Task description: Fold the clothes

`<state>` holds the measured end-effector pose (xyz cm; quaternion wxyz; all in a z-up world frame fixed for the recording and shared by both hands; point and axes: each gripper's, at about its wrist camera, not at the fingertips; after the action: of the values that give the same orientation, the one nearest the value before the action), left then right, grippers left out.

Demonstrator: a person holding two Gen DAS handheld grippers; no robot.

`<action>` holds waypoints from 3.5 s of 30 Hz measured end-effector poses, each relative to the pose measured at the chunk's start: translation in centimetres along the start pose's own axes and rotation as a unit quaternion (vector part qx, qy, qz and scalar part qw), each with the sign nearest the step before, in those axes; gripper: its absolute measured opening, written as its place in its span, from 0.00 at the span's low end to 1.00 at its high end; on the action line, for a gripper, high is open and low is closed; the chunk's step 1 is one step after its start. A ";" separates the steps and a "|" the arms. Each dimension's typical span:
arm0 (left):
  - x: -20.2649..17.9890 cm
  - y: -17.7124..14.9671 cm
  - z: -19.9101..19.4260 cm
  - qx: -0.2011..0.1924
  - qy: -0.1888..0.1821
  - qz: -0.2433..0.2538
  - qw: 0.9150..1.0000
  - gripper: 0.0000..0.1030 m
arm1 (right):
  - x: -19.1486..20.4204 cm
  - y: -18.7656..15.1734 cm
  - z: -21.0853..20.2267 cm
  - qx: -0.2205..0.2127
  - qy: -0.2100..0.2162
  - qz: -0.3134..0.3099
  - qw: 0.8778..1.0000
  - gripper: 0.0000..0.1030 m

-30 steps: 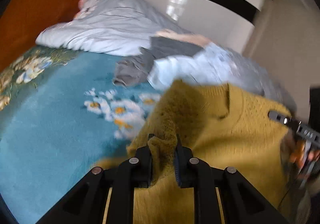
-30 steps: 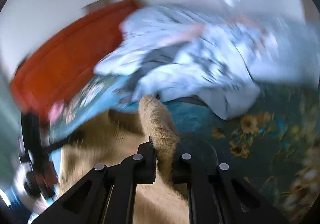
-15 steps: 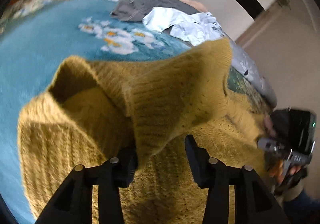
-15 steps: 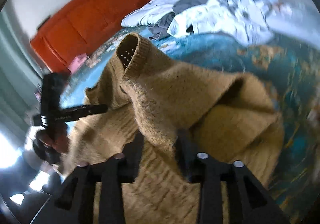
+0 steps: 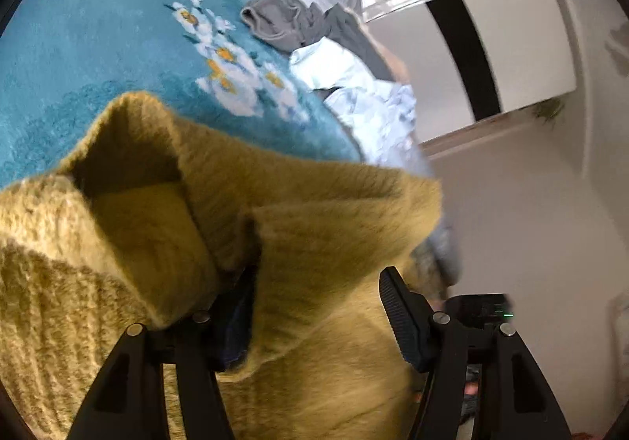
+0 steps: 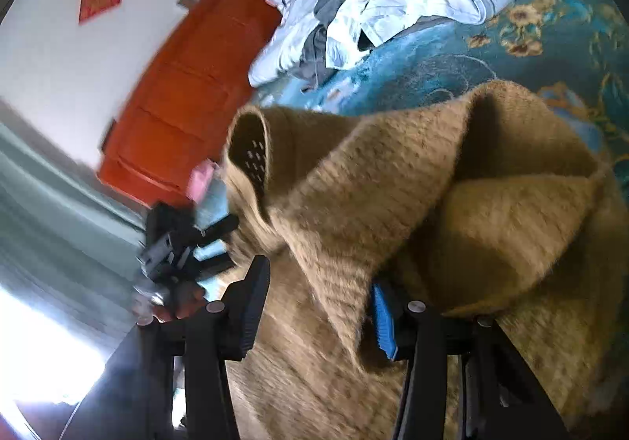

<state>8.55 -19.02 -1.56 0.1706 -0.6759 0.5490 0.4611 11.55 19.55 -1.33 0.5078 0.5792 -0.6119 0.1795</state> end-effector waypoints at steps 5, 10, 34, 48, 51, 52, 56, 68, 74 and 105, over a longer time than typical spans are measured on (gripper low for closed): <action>-1.1 1.4 0.0 -0.018 0.044 0.027 0.999 0.14 | -0.7 1.5 0.2 -0.019 0.003 0.034 0.999 0.39; -2.2 4.2 -0.3 -0.051 0.068 0.050 0.995 0.07 | 0.3 4.0 0.2 -0.030 -0.042 0.016 0.999 0.07; -3.5 13.7 -4.3 -0.130 0.091 0.064 0.985 0.07 | 2.9 15.9 -3.0 -0.147 -0.125 -0.085 0.978 0.06; -1.7 -3.5 -14.3 -0.126 0.067 0.056 0.988 0.07 | 9.4 0.6 -8.7 -0.122 -0.086 -0.154 0.977 0.06; -0.3 -6.7 -14.8 -0.121 0.062 0.033 0.990 0.07 | 8.1 -2.9 -8.8 -0.104 -0.092 -0.126 0.982 0.06; 0.3 -7.6 -14.8 -0.118 0.063 0.023 0.991 0.07 | 7.7 -4.1 -8.8 -0.099 -0.094 -0.116 0.984 0.06; 2.0 -10.4 -14.5 -0.115 0.065 -0.003 0.991 0.07 | 6.0 -8.0 -8.7 -0.076 -0.109 -0.083 0.988 0.06; 6.9 -15.1 -14.0 -0.109 0.065 -0.090 0.988 0.11 | 3.6 -13.5 -8.0 -0.028 -0.169 -0.042 0.984 0.09; 8.0 -17.0 -14.6 -0.092 0.054 -0.130 0.986 0.31 | 3.2 -14.5 -9.0 -0.026 -0.181 -0.020 0.983 0.26; 7.0 -16.0 -9.6 0.015 0.057 -0.316 0.947 0.20 | -1.0 -14.7 -6.7 -0.035 -0.050 0.306 0.950 0.21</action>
<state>26.94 -24.77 -6.71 0.2859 -0.8376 0.3225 0.3356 27.24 21.56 -4.77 0.4172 0.3543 -0.7903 0.2752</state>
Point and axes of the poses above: each gripper's, at about its wrist camera, not at the fingertips, and z roughly the way its jaws point, x to its left, y to its top, and after that the axes turned 4 degrees about y, right-handed
